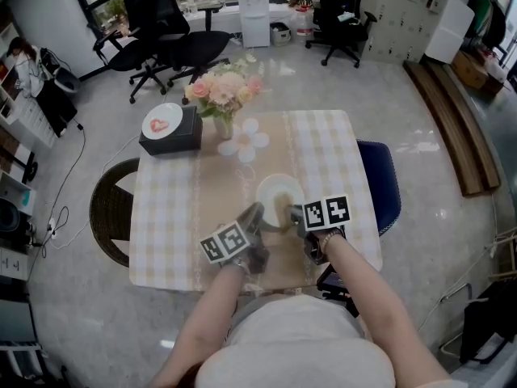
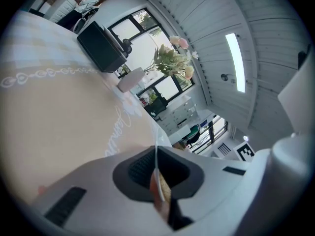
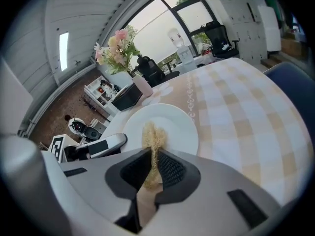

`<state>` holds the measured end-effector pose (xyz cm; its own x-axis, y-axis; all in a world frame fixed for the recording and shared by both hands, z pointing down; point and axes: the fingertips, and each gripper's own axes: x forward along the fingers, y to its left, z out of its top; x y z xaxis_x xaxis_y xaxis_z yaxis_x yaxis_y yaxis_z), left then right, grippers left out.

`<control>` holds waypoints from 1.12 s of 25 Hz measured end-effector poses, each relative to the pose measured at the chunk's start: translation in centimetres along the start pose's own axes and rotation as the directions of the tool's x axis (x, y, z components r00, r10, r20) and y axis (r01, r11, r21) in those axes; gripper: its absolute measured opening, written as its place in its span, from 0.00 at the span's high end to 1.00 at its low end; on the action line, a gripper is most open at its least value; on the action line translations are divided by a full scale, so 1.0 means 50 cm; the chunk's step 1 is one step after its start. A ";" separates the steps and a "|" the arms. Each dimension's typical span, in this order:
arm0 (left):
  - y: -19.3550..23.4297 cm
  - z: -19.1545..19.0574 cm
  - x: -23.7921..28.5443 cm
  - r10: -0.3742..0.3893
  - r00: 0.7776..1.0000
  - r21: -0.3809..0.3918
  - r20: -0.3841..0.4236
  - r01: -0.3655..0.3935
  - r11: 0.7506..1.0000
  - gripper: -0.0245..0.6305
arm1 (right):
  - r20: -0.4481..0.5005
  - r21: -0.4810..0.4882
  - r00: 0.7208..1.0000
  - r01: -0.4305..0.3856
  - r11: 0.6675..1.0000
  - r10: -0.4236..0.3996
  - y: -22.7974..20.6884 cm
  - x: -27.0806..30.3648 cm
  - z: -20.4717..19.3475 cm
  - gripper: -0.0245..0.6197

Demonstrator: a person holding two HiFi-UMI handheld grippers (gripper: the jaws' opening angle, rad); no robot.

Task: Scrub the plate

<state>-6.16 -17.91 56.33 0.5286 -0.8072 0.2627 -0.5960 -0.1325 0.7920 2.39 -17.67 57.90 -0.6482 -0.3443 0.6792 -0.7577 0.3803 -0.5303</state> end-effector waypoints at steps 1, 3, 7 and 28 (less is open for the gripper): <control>0.000 0.000 0.000 -0.001 1.000 0.000 -0.001 0.001 1.000 0.93 | 0.000 -0.006 1.000 0.015 1.000 -0.015 -0.005 -0.002 0.000 0.89; 0.000 0.000 0.000 -0.002 1.000 0.000 -0.001 0.002 1.000 0.93 | 0.003 -0.027 0.999 0.054 0.998 -0.054 -0.017 -0.006 0.001 0.89; 0.000 0.000 0.001 -0.004 1.000 0.000 -0.002 0.004 1.000 0.93 | 0.022 -0.067 0.990 0.137 0.988 -0.136 -0.046 -0.015 0.009 0.89; -0.001 0.000 0.000 -0.019 1.000 0.000 -0.006 0.019 1.000 0.93 | 0.257 -0.149 0.910 0.368 0.918 -0.324 -0.095 -0.085 0.078 0.90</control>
<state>-6.12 -17.91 56.29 0.5432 -0.8011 0.2513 -0.5858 -0.1471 0.7970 8.46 -21.35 55.54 -0.3641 -0.6574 0.6597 -0.9229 0.3496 -0.1610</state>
